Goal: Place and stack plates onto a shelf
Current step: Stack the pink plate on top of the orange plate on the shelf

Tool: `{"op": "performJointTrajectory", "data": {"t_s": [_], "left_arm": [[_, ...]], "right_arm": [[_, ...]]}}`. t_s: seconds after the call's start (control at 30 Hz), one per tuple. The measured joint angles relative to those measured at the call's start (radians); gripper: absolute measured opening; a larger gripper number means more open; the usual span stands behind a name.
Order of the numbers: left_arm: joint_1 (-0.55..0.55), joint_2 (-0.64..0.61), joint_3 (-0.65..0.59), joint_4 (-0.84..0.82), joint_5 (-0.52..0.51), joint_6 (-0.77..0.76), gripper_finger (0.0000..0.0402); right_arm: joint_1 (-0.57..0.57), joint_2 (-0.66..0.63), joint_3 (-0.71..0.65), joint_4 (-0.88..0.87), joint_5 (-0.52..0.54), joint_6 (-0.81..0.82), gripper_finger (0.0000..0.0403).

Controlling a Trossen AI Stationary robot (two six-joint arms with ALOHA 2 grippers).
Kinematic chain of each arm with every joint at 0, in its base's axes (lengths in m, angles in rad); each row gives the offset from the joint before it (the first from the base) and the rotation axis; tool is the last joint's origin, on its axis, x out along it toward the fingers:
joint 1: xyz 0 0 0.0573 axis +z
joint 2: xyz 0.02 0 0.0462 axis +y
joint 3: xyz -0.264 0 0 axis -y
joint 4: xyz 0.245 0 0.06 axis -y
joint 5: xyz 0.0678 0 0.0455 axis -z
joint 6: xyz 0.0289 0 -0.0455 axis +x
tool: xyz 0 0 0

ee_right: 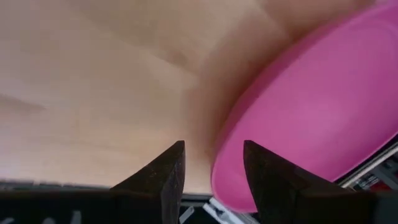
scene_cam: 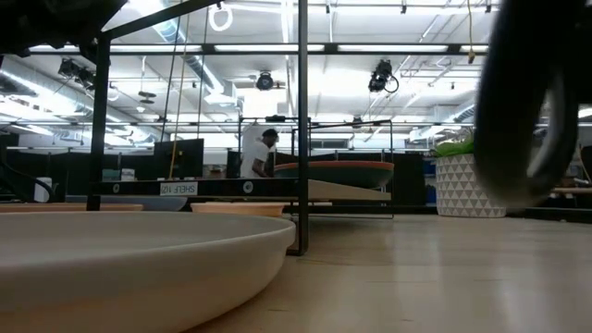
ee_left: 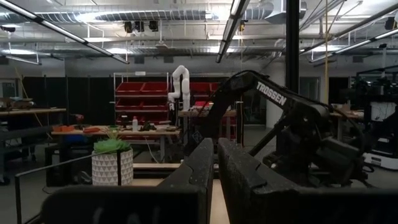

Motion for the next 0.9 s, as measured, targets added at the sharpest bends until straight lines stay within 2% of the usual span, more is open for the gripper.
{"op": "performJointTrajectory", "data": {"t_s": [0.13,0.53,0.73,0.9], "left_arm": [[0.0,0.0,0.0,0.0,0.0,0.0,0.0032],[0.0,0.0,0.0,0.0,0.0,0.0,0.0032],[0.0,0.0,0.0,0.0,0.0,0.0,0.0032],[0.0,0.0,0.0,0.0,0.0,0.0,0.0032]], "right_arm": [[0.003,0.012,0.0,0.003,-0.007,-0.011,0.0148],[0.032,0.012,0.0,0.004,0.017,-0.003,0.0041],[0.032,0.012,0.0,0.004,0.028,-0.003,0.0028],[0.032,0.01,0.0,-0.002,0.043,-0.016,0.004]]}}
